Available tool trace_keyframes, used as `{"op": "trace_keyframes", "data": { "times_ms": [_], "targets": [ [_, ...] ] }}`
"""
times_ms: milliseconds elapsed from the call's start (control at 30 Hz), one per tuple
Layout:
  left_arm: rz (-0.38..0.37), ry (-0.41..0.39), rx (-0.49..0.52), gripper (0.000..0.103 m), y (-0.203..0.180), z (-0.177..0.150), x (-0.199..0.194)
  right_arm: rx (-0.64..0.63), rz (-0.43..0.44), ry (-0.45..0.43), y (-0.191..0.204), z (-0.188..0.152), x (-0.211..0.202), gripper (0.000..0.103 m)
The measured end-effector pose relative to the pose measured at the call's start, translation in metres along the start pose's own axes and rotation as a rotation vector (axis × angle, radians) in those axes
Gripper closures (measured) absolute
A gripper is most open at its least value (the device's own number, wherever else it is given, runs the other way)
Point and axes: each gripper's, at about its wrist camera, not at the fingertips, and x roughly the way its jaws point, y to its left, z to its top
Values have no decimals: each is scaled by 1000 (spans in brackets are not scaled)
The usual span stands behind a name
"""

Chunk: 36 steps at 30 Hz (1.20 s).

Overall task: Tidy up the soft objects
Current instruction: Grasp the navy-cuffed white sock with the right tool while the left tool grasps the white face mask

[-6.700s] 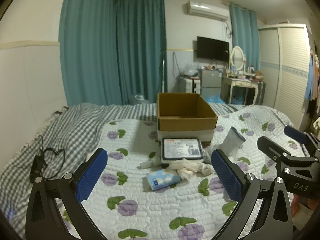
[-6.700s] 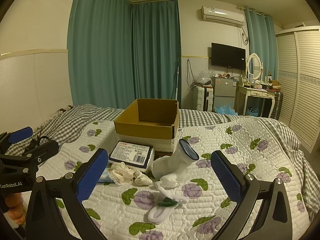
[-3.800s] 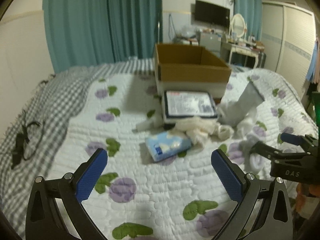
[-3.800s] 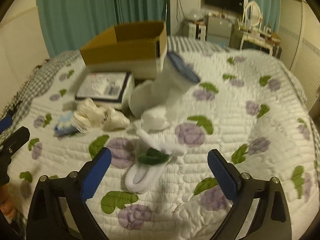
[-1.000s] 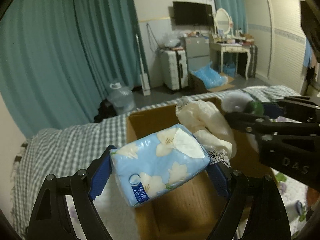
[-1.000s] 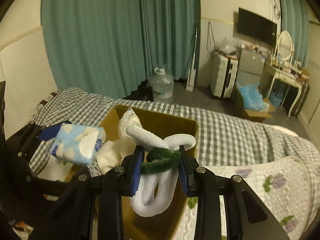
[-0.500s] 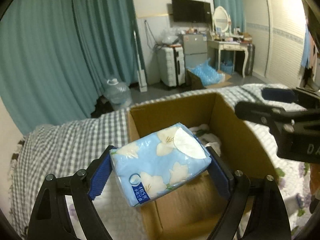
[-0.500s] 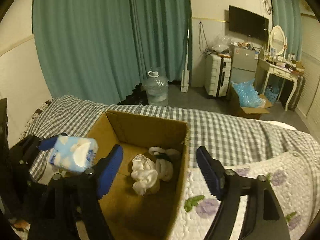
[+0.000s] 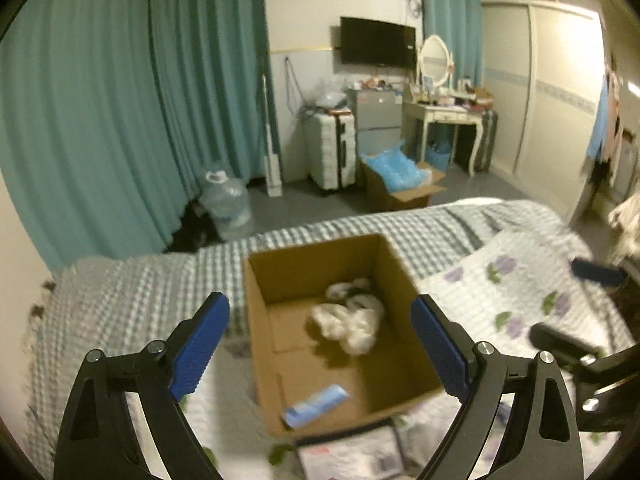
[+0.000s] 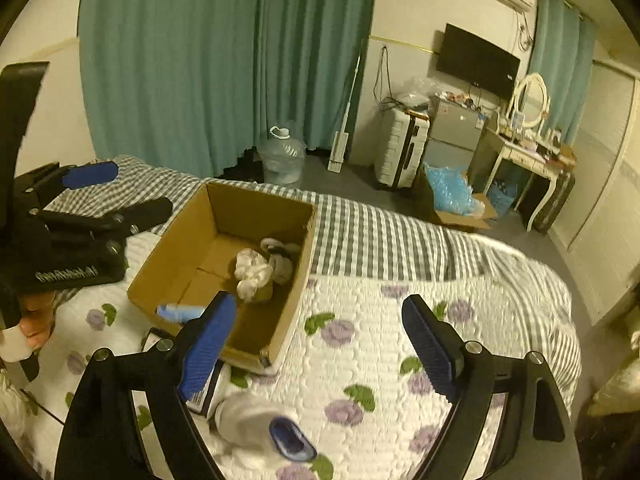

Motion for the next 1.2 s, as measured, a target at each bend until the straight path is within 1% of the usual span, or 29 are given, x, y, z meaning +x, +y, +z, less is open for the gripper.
{"op": "trace_keyframes", "data": {
  "times_ms": [67,133,200,300,433,533,600,733,833,900,933,967,1000,1033,1067,1200],
  "targets": [
    [6,4,16,10,-8,-13,-7,26,15,7,-4,-13,-3,18],
    [33,8,48,10,-18,-28,-12,23,21,23,-2,-28,-3,18],
    [37,22,49,10,-23,-43,-16,11,27,42,3,-44,-2,18],
    [26,52,3,10,-23,-71,-19,9,61,68,7,-66,2,18],
    [48,89,-43,10,-22,-110,-19,4,96,101,16,-92,12,18],
    [62,134,-89,10,-20,-140,-14,-4,116,144,23,-113,27,18],
    [71,149,-118,10,-22,-156,-11,-7,120,179,27,-128,38,18],
    [77,172,-127,10,-30,-181,-4,-11,123,232,37,-155,56,18],
    [69,215,-136,10,-35,-196,8,-12,141,276,43,-172,71,18],
    [83,232,-128,10,-37,-205,15,-5,142,306,46,-181,81,20],
    [84,237,-122,10,-36,-208,16,-5,142,317,49,-185,86,29],
    [85,242,-116,10,-37,-209,17,-8,149,321,50,-189,90,46],
    [85,247,-110,10,-37,-211,19,-6,164,328,51,-191,94,52],
    [85,249,-107,10,-37,-212,19,1,180,329,50,-192,96,55],
    [82,251,-107,10,-38,-213,19,7,190,325,49,-191,95,60],
    [35,259,-113,10,-48,-216,20,16,212,285,44,-190,85,60]
  ]
}}
